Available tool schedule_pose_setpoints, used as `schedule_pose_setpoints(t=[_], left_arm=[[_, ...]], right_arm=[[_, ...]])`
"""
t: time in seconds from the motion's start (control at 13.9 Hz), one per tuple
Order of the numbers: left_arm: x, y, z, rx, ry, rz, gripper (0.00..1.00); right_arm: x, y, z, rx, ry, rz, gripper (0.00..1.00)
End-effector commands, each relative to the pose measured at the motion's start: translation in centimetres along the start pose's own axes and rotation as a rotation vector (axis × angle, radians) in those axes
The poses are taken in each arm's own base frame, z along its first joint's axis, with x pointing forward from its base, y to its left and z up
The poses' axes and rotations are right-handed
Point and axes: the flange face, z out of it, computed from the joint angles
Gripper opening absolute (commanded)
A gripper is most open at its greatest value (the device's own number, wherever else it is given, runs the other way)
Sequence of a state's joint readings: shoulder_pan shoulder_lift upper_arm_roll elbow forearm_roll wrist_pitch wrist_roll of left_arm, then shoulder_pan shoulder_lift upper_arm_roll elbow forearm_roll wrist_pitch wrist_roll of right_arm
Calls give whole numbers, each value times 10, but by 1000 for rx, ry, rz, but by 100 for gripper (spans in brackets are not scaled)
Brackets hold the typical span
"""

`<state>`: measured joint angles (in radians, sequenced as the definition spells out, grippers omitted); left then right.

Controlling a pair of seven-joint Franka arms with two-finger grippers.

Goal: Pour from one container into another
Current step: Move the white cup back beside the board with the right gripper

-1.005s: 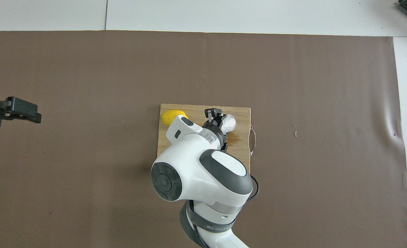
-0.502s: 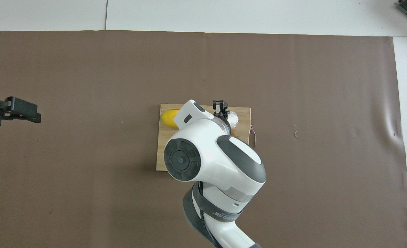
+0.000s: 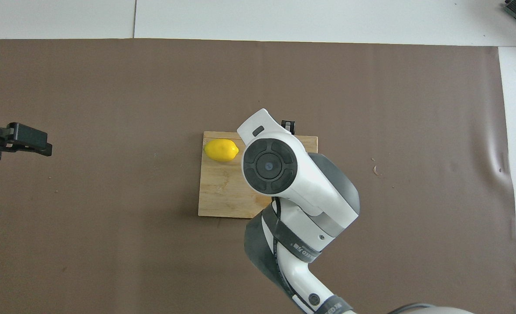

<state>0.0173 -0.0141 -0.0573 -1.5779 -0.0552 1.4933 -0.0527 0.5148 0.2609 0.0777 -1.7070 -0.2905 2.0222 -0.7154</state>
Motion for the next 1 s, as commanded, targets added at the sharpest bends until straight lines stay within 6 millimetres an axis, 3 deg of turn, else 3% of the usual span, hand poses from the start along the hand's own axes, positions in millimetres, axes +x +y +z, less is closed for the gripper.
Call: schedule_pose_setpoints(t=[0.0, 0.22, 0.43, 0.79, 0.93], left_arm=[[-9, -2, 0, 11, -7, 0, 100], [-9, -1, 0, 11, -7, 1, 100], [-10, -2, -1, 11, -6, 0, 100], [-9, -2, 0, 11, -6, 0, 100], [-10, -2, -1, 11, -6, 0, 100]], right_arm=[[-35, 24, 17, 82, 63, -15, 0], [-86, 29, 53, 229, 148, -5, 0], [-142, 33, 88, 261, 237, -73, 0], [-224, 18, 141, 255, 366, -134, 0], [-246, 10, 157, 246, 416, -166, 0]])
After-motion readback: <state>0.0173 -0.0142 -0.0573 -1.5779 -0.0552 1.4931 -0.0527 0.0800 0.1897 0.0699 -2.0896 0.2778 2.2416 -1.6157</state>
